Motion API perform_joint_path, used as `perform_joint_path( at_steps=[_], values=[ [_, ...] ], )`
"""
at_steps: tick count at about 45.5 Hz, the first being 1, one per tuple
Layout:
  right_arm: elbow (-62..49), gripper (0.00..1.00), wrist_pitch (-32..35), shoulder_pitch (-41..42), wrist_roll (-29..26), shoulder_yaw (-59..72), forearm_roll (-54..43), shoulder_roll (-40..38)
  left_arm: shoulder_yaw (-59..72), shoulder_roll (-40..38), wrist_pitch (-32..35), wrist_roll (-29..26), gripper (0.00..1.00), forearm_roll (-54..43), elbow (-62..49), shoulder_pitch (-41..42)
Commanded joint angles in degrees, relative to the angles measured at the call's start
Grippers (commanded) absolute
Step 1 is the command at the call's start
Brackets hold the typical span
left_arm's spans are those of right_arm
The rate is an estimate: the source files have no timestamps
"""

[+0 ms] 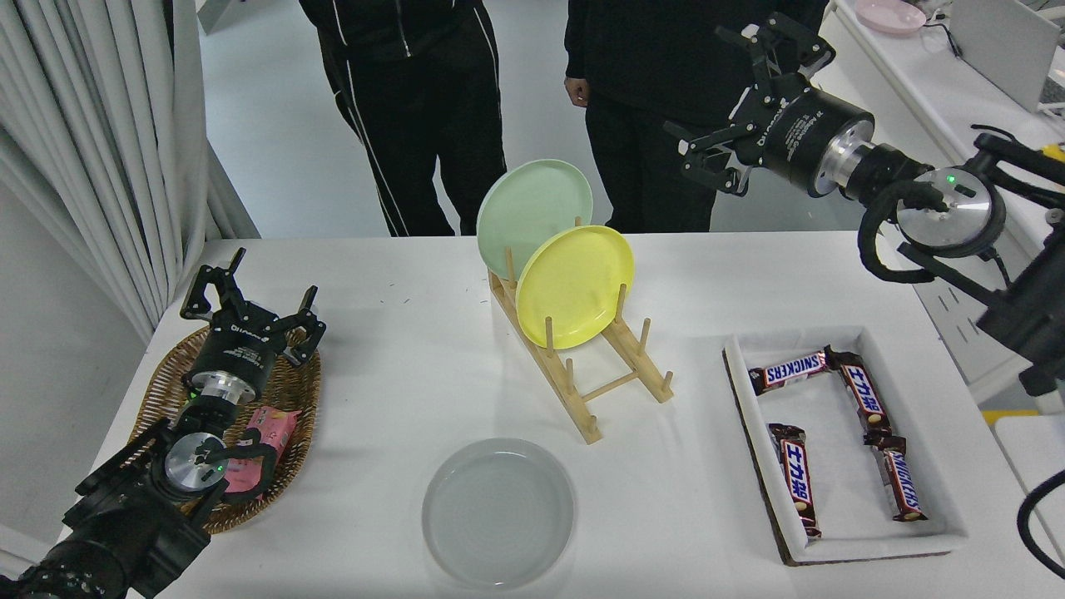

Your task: Place the plate on the table

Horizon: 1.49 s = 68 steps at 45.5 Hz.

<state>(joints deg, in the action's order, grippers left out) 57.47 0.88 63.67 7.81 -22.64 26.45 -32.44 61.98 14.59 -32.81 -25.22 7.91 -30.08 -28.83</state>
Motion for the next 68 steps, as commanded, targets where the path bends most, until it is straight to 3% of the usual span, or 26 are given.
perform_joint_path(
  at_steps=[1, 14, 30, 40, 68],
  values=[
    [-8.9, 1.0, -0.4, -7.3, 4.3, -7.2, -5.0, 2.9, 0.0, 0.0, 0.0, 0.0, 1.0, 0.0, 0.0, 0.0],
    [-13.9, 1.0, -0.8, -17.9, 6.9, -22.5, -26.2, 9.1, 0.0, 0.0, -0.1, 0.0, 1.0, 0.0, 0.0, 0.0],
    [-17.0, 1.0, 2.8, -25.9, 8.4, -32.0, -29.3, 15.3, 0.0, 0.0, 0.0, 0.0, 1.0, 0.0, 0.0, 0.0],
    [-17.0, 1.0, 2.9, -28.3, 9.2, -38.2, -36.7, 17.5, 0.0, 0.0, -0.1, 0.0, 1.0, 0.0, 0.0, 0.0],
    [-18.4, 1.0, 5.8, -30.3, 13.4, -34.3, -40.3, 20.9, 0.0, 0.0, -0.1, 0.0, 1.0, 0.0, -0.1, 0.0]
  ],
)
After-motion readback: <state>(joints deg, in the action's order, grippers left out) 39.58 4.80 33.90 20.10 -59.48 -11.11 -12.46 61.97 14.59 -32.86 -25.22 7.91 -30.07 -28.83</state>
